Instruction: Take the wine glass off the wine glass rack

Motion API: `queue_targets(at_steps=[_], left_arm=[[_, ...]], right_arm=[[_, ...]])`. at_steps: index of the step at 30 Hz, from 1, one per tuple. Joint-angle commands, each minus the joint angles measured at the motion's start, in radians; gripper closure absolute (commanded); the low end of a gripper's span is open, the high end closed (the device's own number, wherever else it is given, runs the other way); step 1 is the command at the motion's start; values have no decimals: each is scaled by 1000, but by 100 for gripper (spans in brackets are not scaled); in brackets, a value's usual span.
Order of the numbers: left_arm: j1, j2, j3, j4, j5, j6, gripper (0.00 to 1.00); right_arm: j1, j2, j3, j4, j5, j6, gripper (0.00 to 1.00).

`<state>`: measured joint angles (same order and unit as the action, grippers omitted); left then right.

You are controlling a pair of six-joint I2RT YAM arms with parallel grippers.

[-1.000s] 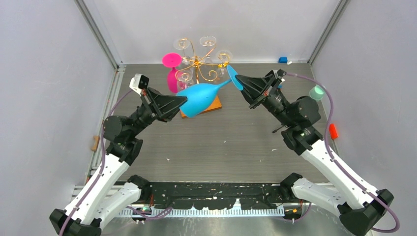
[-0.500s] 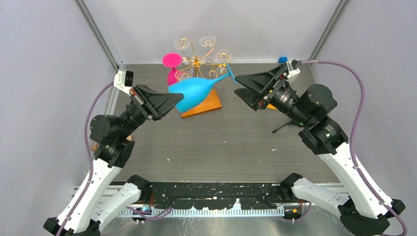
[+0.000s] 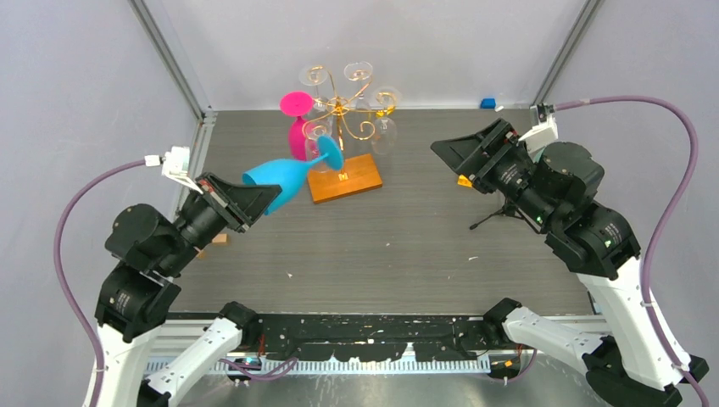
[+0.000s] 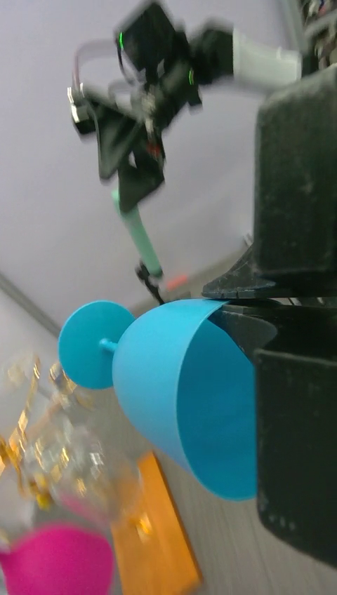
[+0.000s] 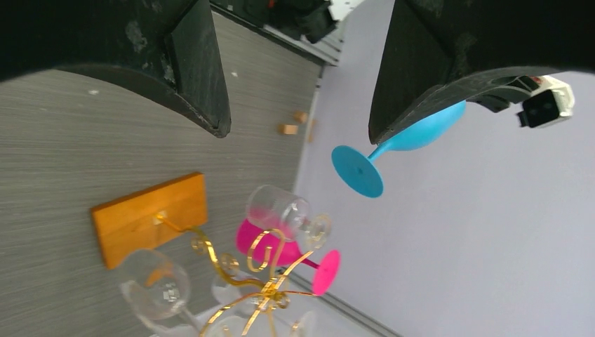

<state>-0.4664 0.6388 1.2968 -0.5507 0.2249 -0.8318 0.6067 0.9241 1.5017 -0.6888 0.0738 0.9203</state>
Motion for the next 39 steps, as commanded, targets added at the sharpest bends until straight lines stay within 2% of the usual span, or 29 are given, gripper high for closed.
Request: queue_targets(at_steps=[1, 8, 12, 17, 20, 27, 37, 38, 39], left_arm=[[0, 18, 53, -410, -190, 247, 100], [0, 49, -1, -605, -457, 311, 100], [0, 190, -15, -684, -601, 297, 100], [16, 376, -27, -650, -707, 307, 100], [79, 478, -22, -611, -677, 327, 100], [299, 622, -27, -490, -452, 383, 100], [390, 751, -15, -487, -420, 387, 100], [393, 757, -9, -489, -420, 387, 99], [395, 764, 0, -493, -421, 387, 92]], right_arm=[[4, 37, 54, -126, 75, -181, 24], [4, 93, 56, -194, 111, -254, 25], [4, 99, 32, -192, 125, -262, 25], [4, 93, 11, -187, 120, -261, 25], [4, 75, -2, -185, 122, -268, 25], [4, 44, -36, -192, 132, -300, 25], [4, 34, -73, -192, 61, -341, 25], [4, 33, -75, -189, 53, -341, 25], [4, 31, -79, -187, 42, -341, 25]])
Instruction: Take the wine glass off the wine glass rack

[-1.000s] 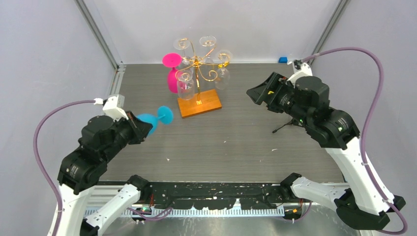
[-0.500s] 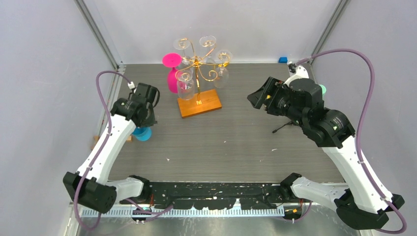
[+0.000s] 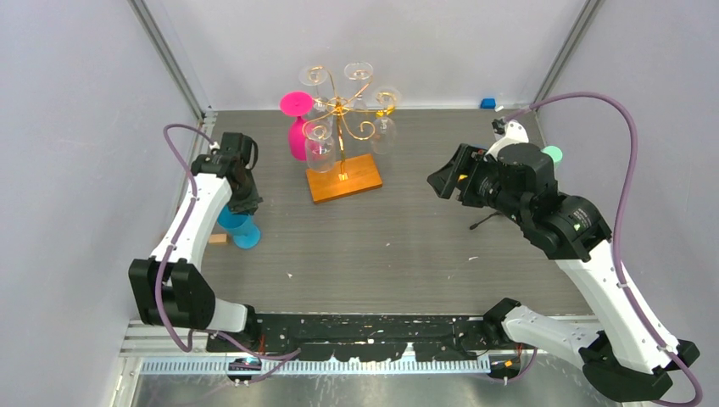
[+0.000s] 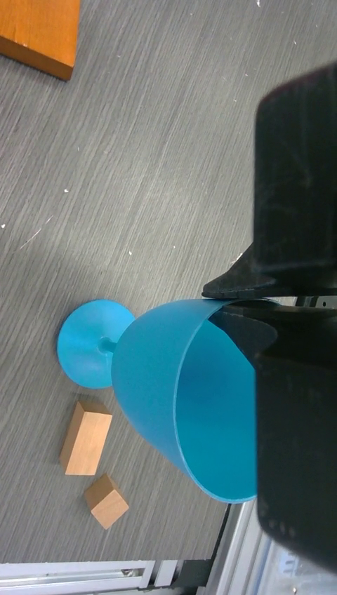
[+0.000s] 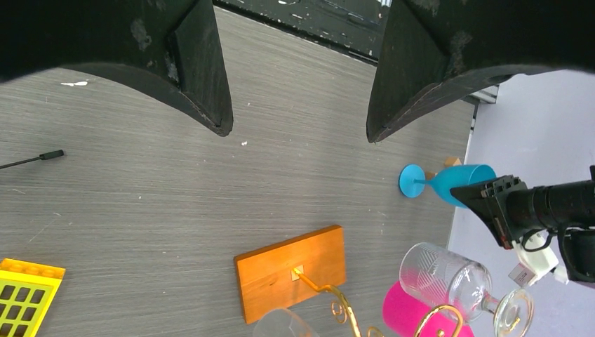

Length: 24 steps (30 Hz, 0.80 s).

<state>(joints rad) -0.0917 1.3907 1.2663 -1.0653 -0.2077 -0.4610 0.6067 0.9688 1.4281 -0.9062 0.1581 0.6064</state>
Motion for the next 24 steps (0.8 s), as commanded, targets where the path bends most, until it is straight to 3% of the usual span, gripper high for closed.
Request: queue_targets(at_steps=[1, 4, 12, 14, 17, 24], left_arm=[[22, 15, 38, 18, 10, 16, 85], [22, 20, 66, 5, -8, 14, 65], [23, -34, 179, -61, -17, 13, 41], [24, -75, 196, -64, -16, 1, 29], [24, -155, 220, -50, 38, -19, 2], [23, -245, 282, -4, 295, 7, 0]], right_arm=[[4, -14, -7, 30, -48, -28, 25], [4, -13, -3, 22, -51, -34, 25], [4, 6, 27, 0, -69, -26, 25], [4, 18, 30, 6, -81, -13, 25], [4, 23, 7, 71, -91, 34, 24], [4, 54, -113, 382, -180, 241, 22]])
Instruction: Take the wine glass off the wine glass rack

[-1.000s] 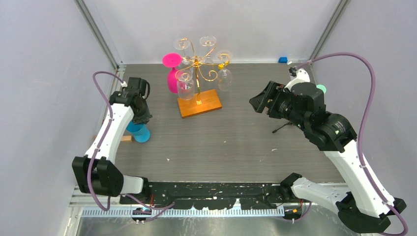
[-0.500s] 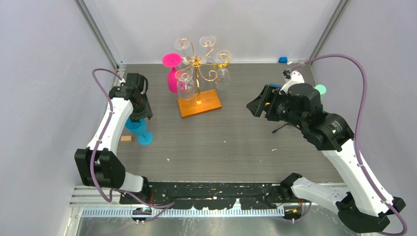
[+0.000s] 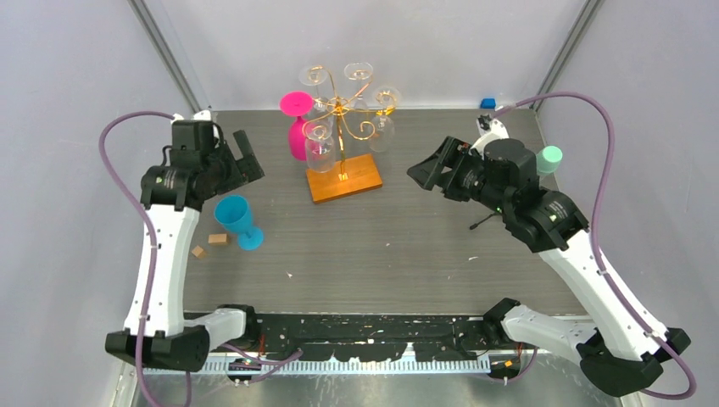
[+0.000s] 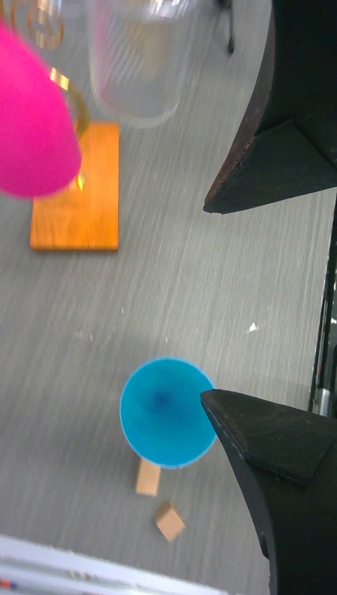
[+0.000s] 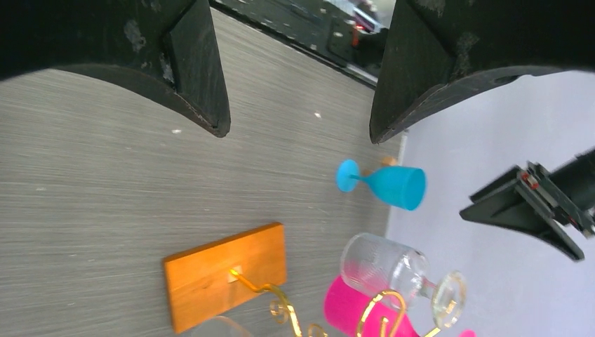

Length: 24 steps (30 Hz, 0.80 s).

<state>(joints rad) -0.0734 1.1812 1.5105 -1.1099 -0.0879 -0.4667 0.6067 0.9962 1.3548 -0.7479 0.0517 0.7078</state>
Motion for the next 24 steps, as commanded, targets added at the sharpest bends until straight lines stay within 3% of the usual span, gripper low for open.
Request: queue_targets(at_steps=[1, 6, 10, 20, 24], left_arm=[[6, -52, 37, 62, 222, 13, 0], [5, -123, 15, 179, 408, -7, 0], [5, -156, -16, 272, 431, -35, 0], [5, -156, -43, 384, 577, -137, 0], [5, -173, -65, 376, 586, -129, 0]], right_arm=[[5, 33, -51, 285, -102, 156, 22], [29, 130, -65, 437, -146, 264, 23], [71, 210, 4, 440, -42, 265, 23], [80, 417, 334, 177, 373, 93, 17], [51, 497, 439, 159, 448, 50, 15]])
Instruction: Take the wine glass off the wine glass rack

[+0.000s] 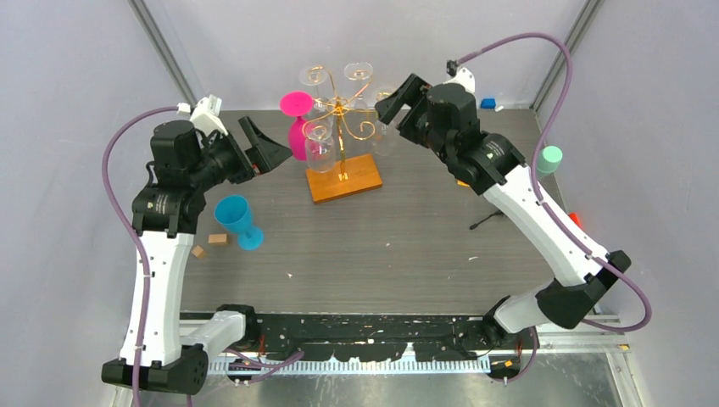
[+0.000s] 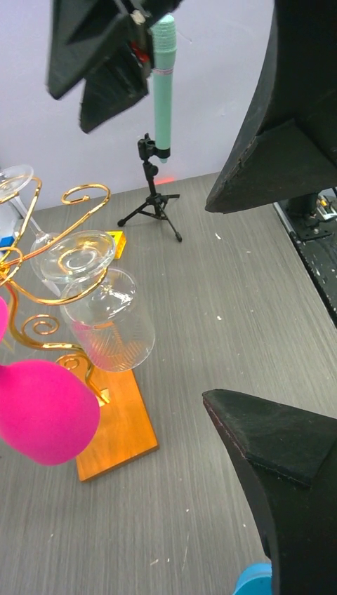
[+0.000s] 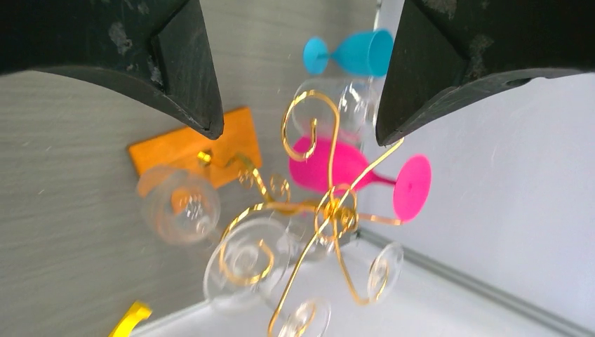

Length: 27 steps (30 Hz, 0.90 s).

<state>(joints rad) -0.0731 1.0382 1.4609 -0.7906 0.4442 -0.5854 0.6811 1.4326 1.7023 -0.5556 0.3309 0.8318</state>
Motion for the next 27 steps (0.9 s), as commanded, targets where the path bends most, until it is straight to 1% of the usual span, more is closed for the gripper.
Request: queue_targets(at_steps=[1, 4, 7, 11, 13, 17, 23, 27], left_arm=[[4, -34, -18, 48, 53, -4, 0], [4, -44, -20, 15, 49, 17, 0], [4, -54, -13, -21, 33, 48, 0], [5, -71, -19, -33, 25, 62, 0], [5, -76, -24, -36, 26, 65, 0], [4, -82, -36, -41, 22, 68, 0], [5, -87, -47, -48, 22, 71, 0], [4, -90, -70, -25, 47, 50, 0]], right_arm=[[-34, 72, 101, -33, 174, -75, 15], [-104, 124, 138, -21, 126, -70, 14], [-171, 158, 150, 16, 13, -67, 14], [-218, 218, 180, 32, -112, -68, 14], [-227, 224, 176, 58, -147, -69, 14], [-231, 208, 124, 124, -176, -71, 14], [-237, 209, 105, 150, -199, -54, 14], [-259, 223, 105, 151, -257, -16, 22]])
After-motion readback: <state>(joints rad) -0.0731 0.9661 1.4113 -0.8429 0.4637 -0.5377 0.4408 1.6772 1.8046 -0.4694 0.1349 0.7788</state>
